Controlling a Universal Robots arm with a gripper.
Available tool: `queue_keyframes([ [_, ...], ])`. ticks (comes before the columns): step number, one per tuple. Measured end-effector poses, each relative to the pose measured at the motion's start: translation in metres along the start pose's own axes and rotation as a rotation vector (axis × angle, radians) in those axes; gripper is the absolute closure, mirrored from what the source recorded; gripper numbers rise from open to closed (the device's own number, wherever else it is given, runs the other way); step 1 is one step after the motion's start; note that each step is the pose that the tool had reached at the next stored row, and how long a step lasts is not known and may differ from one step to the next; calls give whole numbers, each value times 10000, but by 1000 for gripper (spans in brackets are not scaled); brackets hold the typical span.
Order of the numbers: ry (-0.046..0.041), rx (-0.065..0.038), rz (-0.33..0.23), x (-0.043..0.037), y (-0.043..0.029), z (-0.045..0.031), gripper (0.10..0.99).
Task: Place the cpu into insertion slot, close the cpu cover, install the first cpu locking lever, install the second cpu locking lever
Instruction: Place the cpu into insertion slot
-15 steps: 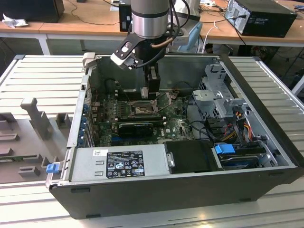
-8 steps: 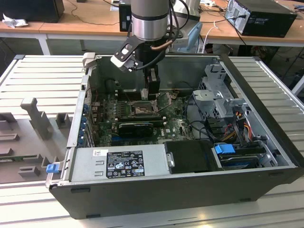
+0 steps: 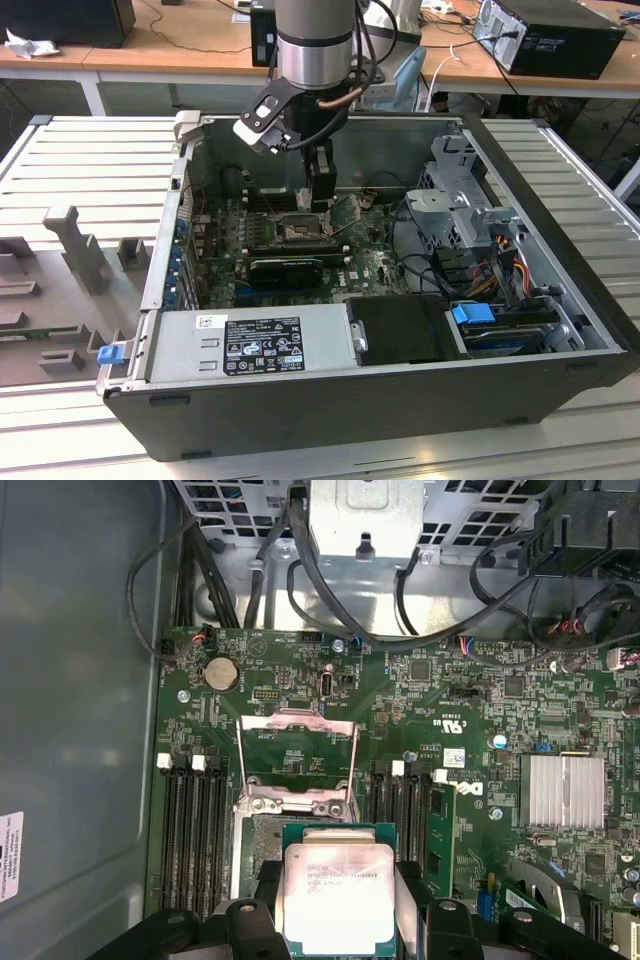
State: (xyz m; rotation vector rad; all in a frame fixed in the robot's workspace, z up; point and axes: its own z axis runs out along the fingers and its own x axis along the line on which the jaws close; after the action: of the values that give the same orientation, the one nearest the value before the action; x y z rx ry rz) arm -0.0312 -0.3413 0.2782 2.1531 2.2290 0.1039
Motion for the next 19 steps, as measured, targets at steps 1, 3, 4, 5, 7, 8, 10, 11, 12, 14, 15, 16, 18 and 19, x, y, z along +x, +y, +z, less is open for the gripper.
queue_keyframes([
  [1,0,0,1,0,0,4,557],
  [3,-2,1,4,6,-4,18,557],
  [4,-1,0,2,12,-5,25,557],
  [5,-1,0,1,18,-6,32,557],
  [7,0,0,1,30,-13,64,557],
  [8,-1,0,0,34,-15,74,557],
  [10,0,0,-1,46,-28,98,557],
  [11,1,-1,0,54,-40,123,557],
  [12,0,0,1,57,-50,140,557],
  [14,-1,0,9,65,-63,178,557],
  [15,0,0,19,72,-68,199,557],
  [16,-3,5,37,78,-78,226,557],
  [18,-7,18,78,91,-98,263,557],
  [19,-10,24,104,101,-109,280,557],
])
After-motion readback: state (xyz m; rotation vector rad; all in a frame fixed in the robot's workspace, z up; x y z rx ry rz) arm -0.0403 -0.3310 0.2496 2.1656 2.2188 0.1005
